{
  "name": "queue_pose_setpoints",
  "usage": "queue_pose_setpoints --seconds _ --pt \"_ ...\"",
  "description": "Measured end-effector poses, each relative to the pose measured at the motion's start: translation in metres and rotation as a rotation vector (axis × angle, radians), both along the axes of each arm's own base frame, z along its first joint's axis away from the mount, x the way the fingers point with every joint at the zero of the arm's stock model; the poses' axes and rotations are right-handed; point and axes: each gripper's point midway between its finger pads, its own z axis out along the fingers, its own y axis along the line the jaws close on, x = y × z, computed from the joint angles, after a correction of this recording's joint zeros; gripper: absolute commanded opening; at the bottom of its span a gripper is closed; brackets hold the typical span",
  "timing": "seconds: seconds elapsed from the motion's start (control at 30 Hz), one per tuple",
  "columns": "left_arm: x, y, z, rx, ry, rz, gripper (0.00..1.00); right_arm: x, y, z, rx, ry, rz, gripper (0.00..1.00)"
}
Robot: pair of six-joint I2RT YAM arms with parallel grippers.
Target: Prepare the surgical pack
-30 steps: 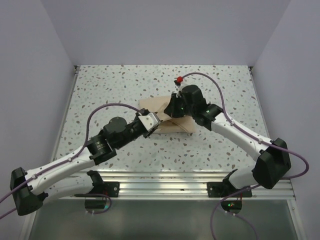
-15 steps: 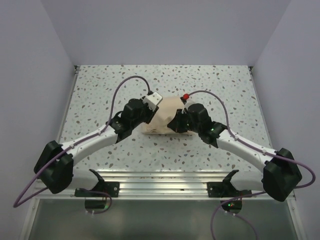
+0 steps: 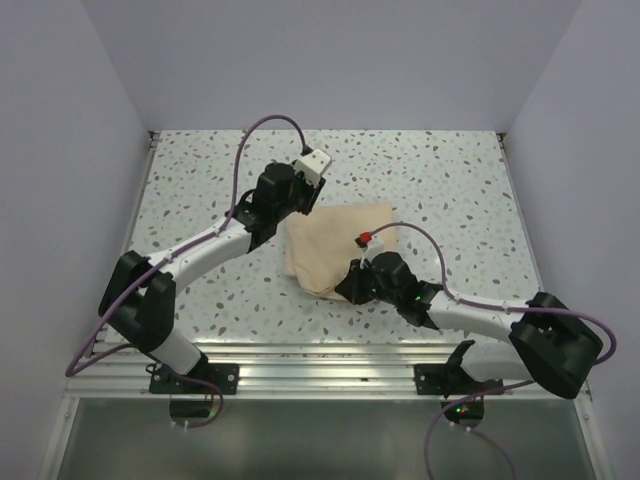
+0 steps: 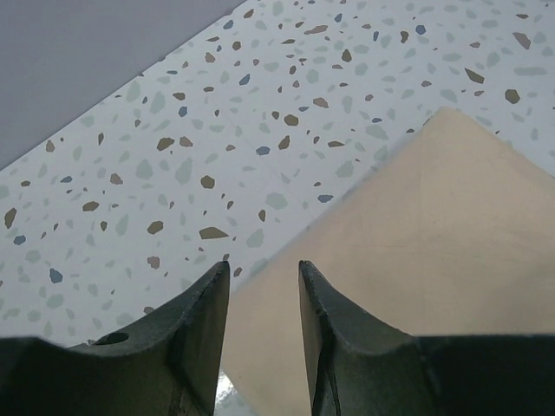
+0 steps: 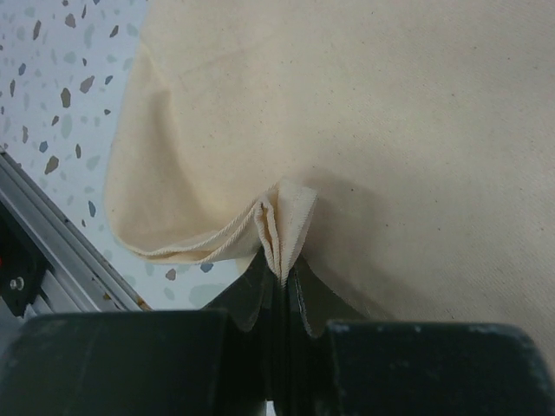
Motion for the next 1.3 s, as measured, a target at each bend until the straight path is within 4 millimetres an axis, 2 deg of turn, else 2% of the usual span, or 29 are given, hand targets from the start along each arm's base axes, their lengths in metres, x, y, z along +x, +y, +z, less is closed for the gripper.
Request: queue_pose_setpoints --seconds 0.13,0.27,0.33,0.37,0.43,0.53,0.57,0.67,0.7,0.73,0.83,0.93,1.07,1.13,1.2,1.3 --pt "0.0 -0.004 -0.009 -0.011 0.029 -0.013 0.41 -0.003 0.009 -0.02 -0.025 0.001 0.025 0.06" --pt "0.0 -0.004 -0.01 -0.021 0.036 -0.014 0.41 -0.006 0.019 -0.034 -0.041 -0.01 0.046 0.32" --pt "-0.003 -0.004 -0.013 -0.031 0.046 -0.019 0.41 -0.011 0.018 -0.038 -0.046 -0.012 0.057 0.39" --pt "-0.004 -0.004 -0.016 -0.034 0.051 -0.02 0.42 -0.013 0.018 -0.039 -0.048 -0.014 0.062 0.46" --pt "-0.009 -0.001 -0.022 -0.034 0.066 -0.019 0.44 -0.016 0.015 -0.035 -0.043 -0.024 0.067 0.52" --pt "-0.015 0.004 -0.022 -0.058 0.079 -0.003 0.54 -0.014 0.012 -0.005 -0.003 -0.082 0.059 0.59" --pt "-0.016 0.007 -0.019 -0.072 0.076 0.006 0.59 -0.014 0.011 0.008 0.013 -0.106 0.059 0.64" --pt "-0.017 0.021 -0.005 -0.14 0.056 0.068 0.75 -0.008 0.013 0.044 0.044 -0.171 0.057 0.7" --pt "-0.018 0.028 0.001 -0.167 0.044 0.095 0.9 -0.005 0.013 0.056 0.046 -0.189 0.05 0.71" --pt "-0.02 0.035 0.009 -0.193 0.025 0.119 1.0 -0.001 0.014 0.068 0.048 -0.207 0.045 0.72" --pt "-0.028 0.053 0.041 -0.299 -0.028 0.2 1.0 0.014 0.01 0.099 0.058 -0.222 0.014 0.75" --pt "-0.033 0.069 0.08 -0.415 -0.08 0.282 1.0 0.031 -0.003 0.122 0.041 -0.196 -0.058 0.8" --pt "-0.037 0.076 0.116 -0.546 -0.06 0.346 1.0 0.042 -0.027 0.149 0.025 -0.15 -0.158 0.81" --pt "-0.038 0.074 0.123 -0.579 -0.017 0.344 0.98 0.06 -0.05 0.169 0.034 -0.128 -0.255 0.81" --pt "-0.038 0.069 0.12 -0.599 0.056 0.351 0.95 0.079 -0.076 0.185 0.026 -0.098 -0.356 0.81" --pt "-0.037 0.06 0.092 -0.589 0.186 0.356 0.93 0.108 -0.106 0.198 0.038 -0.041 -0.463 0.83"
